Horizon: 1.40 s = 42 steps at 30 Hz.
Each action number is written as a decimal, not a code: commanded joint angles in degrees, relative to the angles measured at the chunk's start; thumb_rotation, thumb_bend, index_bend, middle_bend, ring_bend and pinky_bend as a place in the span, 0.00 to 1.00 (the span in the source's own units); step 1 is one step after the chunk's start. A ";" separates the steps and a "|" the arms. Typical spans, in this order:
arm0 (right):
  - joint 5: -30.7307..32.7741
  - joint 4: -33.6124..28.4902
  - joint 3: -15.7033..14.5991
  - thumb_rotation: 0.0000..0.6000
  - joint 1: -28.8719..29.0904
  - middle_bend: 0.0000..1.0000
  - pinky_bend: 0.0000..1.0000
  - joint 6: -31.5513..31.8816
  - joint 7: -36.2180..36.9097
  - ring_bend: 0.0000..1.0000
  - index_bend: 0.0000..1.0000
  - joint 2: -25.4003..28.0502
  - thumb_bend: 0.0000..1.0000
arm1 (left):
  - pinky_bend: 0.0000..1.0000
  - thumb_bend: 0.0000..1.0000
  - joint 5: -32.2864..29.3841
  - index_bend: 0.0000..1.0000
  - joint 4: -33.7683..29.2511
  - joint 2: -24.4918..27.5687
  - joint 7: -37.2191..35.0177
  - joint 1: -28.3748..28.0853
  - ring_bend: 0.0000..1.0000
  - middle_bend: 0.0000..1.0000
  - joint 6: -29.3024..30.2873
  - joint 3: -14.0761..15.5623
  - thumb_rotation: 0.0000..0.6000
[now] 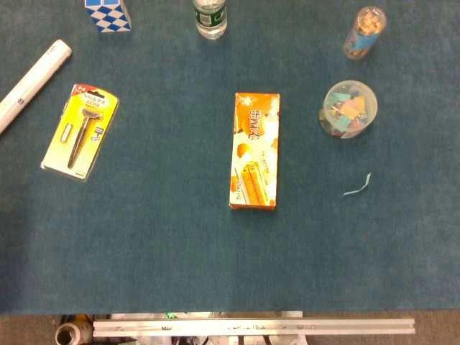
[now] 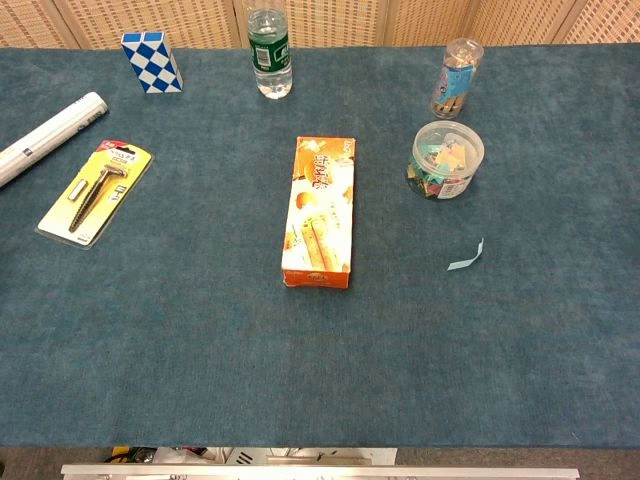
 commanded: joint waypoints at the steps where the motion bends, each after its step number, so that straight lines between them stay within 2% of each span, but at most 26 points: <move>1: -0.41 0.28 -0.40 1.00 0.40 0.47 0.48 -0.77 0.24 0.45 0.44 0.30 0.17 | 0.13 0.24 0.02 0.15 0.10 -0.13 -0.05 -0.02 0.19 0.18 0.04 -0.03 1.00; 13: -3.69 0.93 -0.94 1.00 0.93 0.48 0.48 0.47 3.03 0.45 0.44 0.09 0.17 | 0.13 0.24 0.39 0.15 0.10 -0.14 -0.02 0.42 0.19 0.18 0.85 0.11 1.00; 19: -6.66 0.69 -1.96 1.00 2.52 0.49 0.58 -1.07 5.00 0.47 0.44 0.21 0.17 | 0.13 0.24 0.48 0.15 -0.18 0.06 0.19 0.37 0.19 0.18 0.89 0.03 1.00; 22: -8.58 0.63 -2.25 1.00 4.06 0.53 0.66 -2.65 3.55 0.54 0.44 0.04 0.17 | 0.13 0.24 0.63 0.15 -0.30 0.06 0.30 0.32 0.18 0.18 0.84 0.08 1.00; 24: -9.88 0.80 -2.21 1.00 5.25 0.58 0.77 -3.80 1.07 0.62 0.44 -0.52 0.17 | 0.13 0.24 0.64 0.15 -0.33 0.01 0.36 0.34 0.19 0.18 0.75 0.16 1.00; 26: -11.15 1.07 -2.13 1.00 6.49 0.67 0.92 -5.01 -1.38 0.73 0.48 -1.50 0.17 | 0.13 0.24 0.70 0.15 -0.21 -0.04 0.27 0.37 0.19 0.18 0.70 0.26 1.00; 28: -11.62 1.13 -2.05 1.00 7.62 0.76 0.99 -6.49 -2.86 0.82 0.51 -2.45 0.17 | 0.13 0.24 0.69 0.15 -0.07 -0.05 0.19 0.42 0.19 0.18 0.68 0.34 1.00; 32: -11.04 0.66 -1.79 1.00 10.37 0.88 1.00 -11.10 -5.64 0.95 0.55 -4.51 0.17 | 0.13 0.24 0.61 0.15 0.24 -0.05 -0.12 0.55 0.19 0.18 0.79 0.36 1.00; 34: -10.57 0.64 -1.72 1.00 11.57 0.91 1.00 -13.29 -6.93 0.99 0.55 -5.43 0.17 | 0.13 0.24 0.54 0.15 0.39 -0.12 -0.28 0.62 0.19 0.18 0.91 0.32 1.00; 39: -9.06 1.46 -1.93 1.00 14.71 0.96 1.00 -19.29 -9.61 1.00 0.58 -8.78 0.17 | 0.13 0.24 0.46 0.15 0.88 -0.27 -0.75 0.79 0.19 0.18 0.94 0.45 1.00; 42: -8.65 2.48 -2.22 1.00 16.15 0.96 1.00 -21.70 -10.80 1.00 0.59 -10.97 0.21 | 0.13 0.24 0.55 0.15 1.10 -0.35 -0.96 0.90 0.19 0.18 1.01 0.55 1.00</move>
